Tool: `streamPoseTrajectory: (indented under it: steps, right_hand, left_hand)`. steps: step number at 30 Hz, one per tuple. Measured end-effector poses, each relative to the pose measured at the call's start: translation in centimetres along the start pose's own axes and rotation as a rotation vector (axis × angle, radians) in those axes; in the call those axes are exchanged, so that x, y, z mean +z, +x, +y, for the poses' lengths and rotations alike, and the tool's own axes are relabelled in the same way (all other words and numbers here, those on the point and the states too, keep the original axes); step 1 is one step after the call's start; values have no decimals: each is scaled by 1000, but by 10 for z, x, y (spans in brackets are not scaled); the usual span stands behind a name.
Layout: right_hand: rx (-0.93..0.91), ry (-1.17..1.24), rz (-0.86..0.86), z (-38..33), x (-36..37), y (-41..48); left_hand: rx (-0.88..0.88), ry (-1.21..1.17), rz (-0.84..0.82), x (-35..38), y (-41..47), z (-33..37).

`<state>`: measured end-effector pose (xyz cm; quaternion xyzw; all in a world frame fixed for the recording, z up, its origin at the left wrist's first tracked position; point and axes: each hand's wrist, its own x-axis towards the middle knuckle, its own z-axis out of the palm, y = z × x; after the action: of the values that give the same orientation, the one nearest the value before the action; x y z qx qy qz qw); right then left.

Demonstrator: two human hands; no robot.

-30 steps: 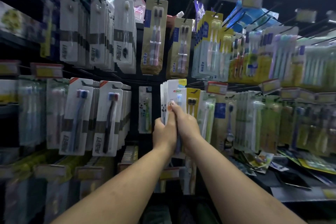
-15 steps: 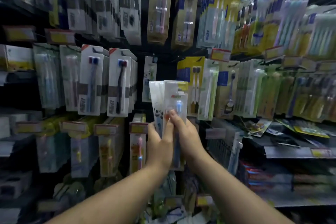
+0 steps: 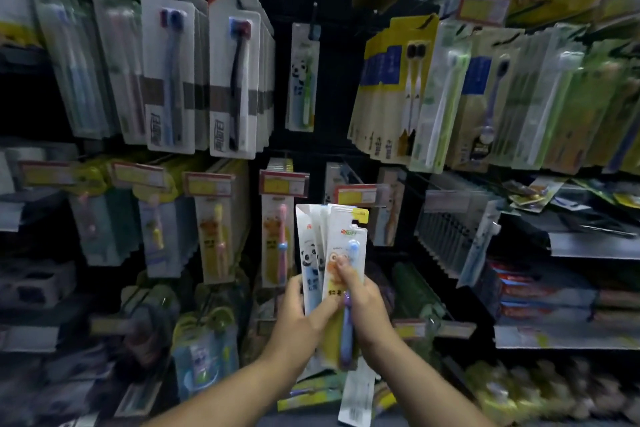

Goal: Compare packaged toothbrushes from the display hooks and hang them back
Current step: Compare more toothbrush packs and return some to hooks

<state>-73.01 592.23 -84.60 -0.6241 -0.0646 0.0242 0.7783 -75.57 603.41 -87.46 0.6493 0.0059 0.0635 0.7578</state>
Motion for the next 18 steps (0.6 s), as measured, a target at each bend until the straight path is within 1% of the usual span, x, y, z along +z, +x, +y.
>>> streamPoseTrajectory:
  steps: [3,5,7,11,13,16,18]
  right_hand:
    - [64,-29,-9,13,-2,10]
    - [82,-81,0,19,-1,17]
    - [91,-79,13,22,2,22]
    - [65,-69,125,21,-2,28]
    - [64,-47,163,22,-5,28]
    - [41,-12,165,23,-4,24]
    - [17,-10,226,24,-3,20]
  left_hand:
    - [-57,-13,-57,-14,11,-10]
    - [-80,-29,-78,-26,20,-18]
    - [-89,-84,-91,-30,28,-22]
    - [-128,-258,-102,-10,33,-22]
    - [-166,-308,-105,-3,31,-22]
    - [-213,-362,-108,-1,25,-20]
    - [-248,-377,-89,-1,22,-18]
